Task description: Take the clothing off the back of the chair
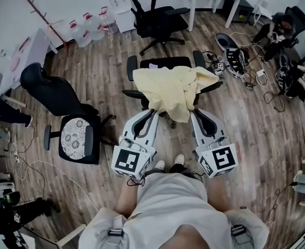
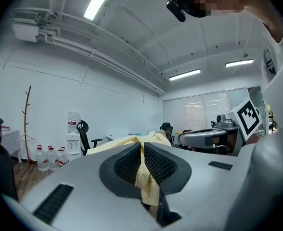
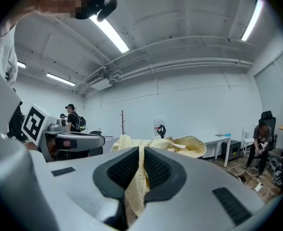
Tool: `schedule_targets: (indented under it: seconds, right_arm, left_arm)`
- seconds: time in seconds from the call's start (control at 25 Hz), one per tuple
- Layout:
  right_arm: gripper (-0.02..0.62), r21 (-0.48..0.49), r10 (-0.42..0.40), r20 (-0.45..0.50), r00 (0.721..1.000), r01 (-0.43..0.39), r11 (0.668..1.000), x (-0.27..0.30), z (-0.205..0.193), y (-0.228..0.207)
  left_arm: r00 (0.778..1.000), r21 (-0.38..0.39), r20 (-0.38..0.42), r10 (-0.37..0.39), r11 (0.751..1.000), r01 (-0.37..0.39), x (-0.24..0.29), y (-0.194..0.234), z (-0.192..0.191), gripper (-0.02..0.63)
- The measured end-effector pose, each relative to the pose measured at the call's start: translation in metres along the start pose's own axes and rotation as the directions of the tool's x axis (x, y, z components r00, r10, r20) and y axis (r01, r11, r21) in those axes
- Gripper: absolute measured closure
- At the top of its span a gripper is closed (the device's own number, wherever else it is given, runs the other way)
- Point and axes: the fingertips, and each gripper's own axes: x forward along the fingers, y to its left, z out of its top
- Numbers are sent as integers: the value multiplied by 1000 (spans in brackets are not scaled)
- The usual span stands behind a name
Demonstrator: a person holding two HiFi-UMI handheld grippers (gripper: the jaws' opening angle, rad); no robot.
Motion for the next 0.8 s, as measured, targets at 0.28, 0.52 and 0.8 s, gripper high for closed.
schedule_targets:
  seconds: [0.28, 0.52, 0.8]
  right_arm:
    - [572, 0, 9, -5, 1000, -9, 1000, 5, 0, -6]
    - [571, 9, 1, -18, 1000, -1, 1000, 6, -4, -12]
    - [548, 11, 12, -41, 999, -12, 1000, 11, -11, -16]
  left_arm:
    - [1000, 6, -5, 29, 1000, -29, 4, 5, 1, 584]
    - [999, 5, -17, 41, 999, -41, 8, 6, -1, 541]
    - [997, -3, -44, 64, 998, -64, 13, 10, -10, 508]
